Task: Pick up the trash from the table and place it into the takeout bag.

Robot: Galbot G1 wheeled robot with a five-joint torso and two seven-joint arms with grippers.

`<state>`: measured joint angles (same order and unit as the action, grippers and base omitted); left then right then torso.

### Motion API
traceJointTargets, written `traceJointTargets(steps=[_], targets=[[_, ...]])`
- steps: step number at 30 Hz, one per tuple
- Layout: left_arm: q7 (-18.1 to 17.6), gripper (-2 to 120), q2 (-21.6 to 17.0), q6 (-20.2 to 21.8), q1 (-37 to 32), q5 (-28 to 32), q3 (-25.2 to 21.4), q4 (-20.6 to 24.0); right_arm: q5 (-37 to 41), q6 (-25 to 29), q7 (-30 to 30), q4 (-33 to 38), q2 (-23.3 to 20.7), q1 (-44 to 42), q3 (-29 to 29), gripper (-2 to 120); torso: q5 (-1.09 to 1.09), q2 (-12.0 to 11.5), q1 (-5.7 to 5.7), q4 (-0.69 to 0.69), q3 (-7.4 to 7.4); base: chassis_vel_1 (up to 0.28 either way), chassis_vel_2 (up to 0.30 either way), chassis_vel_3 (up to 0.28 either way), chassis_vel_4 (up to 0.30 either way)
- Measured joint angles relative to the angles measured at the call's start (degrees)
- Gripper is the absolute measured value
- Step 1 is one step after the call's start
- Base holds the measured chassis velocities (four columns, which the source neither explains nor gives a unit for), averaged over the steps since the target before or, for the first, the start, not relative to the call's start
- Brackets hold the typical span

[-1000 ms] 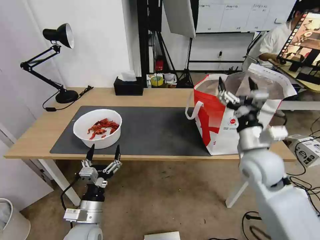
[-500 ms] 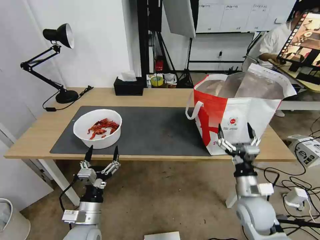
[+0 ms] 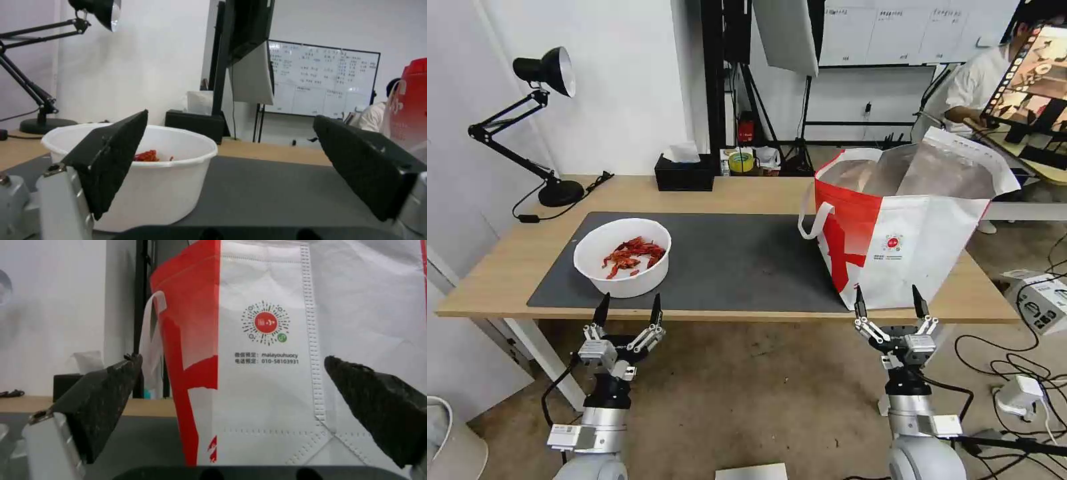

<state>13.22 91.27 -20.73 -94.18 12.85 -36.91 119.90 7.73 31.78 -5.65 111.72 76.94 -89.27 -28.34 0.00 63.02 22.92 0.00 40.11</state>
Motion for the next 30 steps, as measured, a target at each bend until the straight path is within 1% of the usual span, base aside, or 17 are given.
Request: traceJointTargets(steps=[9,14,16,17,19,20,22,23,26,27,29,30], targets=[[0.0,100,-0.03,0.03,0.91,0.02,-0.17,-0.46,0.11,-0.08,-0.03,-0.04,0.12,0.43,0.41,100,0.0,0.0,0.0,0.0,0.0,0.0,0.0,0.0,0.0],[-0.02,100,-0.41,1.24,2.68,0.23,-0.58,-0.47,0.17,-0.16,-0.06,-0.05,0.1,0.45,0.43,100,0.0,0.0,0.0,0.0,0.0,0.0,0.0,0.0,0.0],[-0.41,100,-0.9,2.89,4.05,0.76,-0.93,-0.13,0.23,-0.2,-0.1,-0.02,0.03,0.45,0.33,100,0.0,0.0,0.0,0.0,0.0,0.0,0.0,0.0,0.0],[-0.41,100,-0.9,2.89,4.05,0.76,-0.93,-0.13,0.23,-0.2,-0.1,-0.02,0.03,0.45,0.33,100,0.0,0.0,0.0,0.0,0.0,0.0,0.0,0.0,0.0],[-1.85,100,-1.61,5.08,5.31,1.05,-1.42,0.73,0.32,-0.21,-0.12,-0.02,-0.18,0.44,0.29,100,0.01,0.0,0.0,0.0,0.0,0.0,0.0,0.0,0.0],[-1.85,100,-1.61,5.08,5.31,1.05,-1.42,0.73,0.32,-0.21,-0.12,-0.02,-0.18,0.44,0.29,100,0.01,0.0,0.0,0.0,0.0,0.0,0.0,0.0,0.0],[-4.15,100,-2.71,8.33,6.67,1.08,-2.74,2.06,0.42,-0.26,-0.16,-0.16,-0.59,0.95,0.83,100,0.0,0.0,0.0,-0.01,0.0,0.0,0.0,0.0,0.0],[-4.15,100,-2.71,8.33,6.67,1.08,-2.74,2.06,0.42,-0.26,-0.16,-0.16,-0.59,0.95,0.83,100,0.0,0.0,0.0,-0.01,0.0,0.0,0.0,0.0,0.0],[-7.42,100,-4.31,12.69,8.48,1.94,-5.62,4.07,0.5,-0.46,-0.21,-1.06,-1.49,2.78,3.13,100,0.01,0.0,0.0,0.03,0.0,0.0,0.0,0.0,0.0],[-7.42,100,-4.31,12.69,8.48,1.94,-5.62,4.07,0.5,-0.46,-0.21,-1.06,-1.49,2.78,3.13,100,0.01,0.0,0.0,0.03,0.0,0.0,0.0,0.0,0.0],[-9.79,100,-5.95,16.07,10.26,3.1,-5.94,4.3,0.59,-0.52,-0.26,-1.35,-1.85,3.16,3.75,100,-0.01,0.0,0.0,0.01,0.01,0.0,0.0,0.0,0.0],[-9.79,100,-5.95,16.07,10.26,3.1,-5.94,4.3,0.59,-0.52,-0.26,-1.35,-1.85,3.16,3.75,100,-0.01,0.0,0.0,0.01,0.01,0.0,0.0,0.0,0.0]])
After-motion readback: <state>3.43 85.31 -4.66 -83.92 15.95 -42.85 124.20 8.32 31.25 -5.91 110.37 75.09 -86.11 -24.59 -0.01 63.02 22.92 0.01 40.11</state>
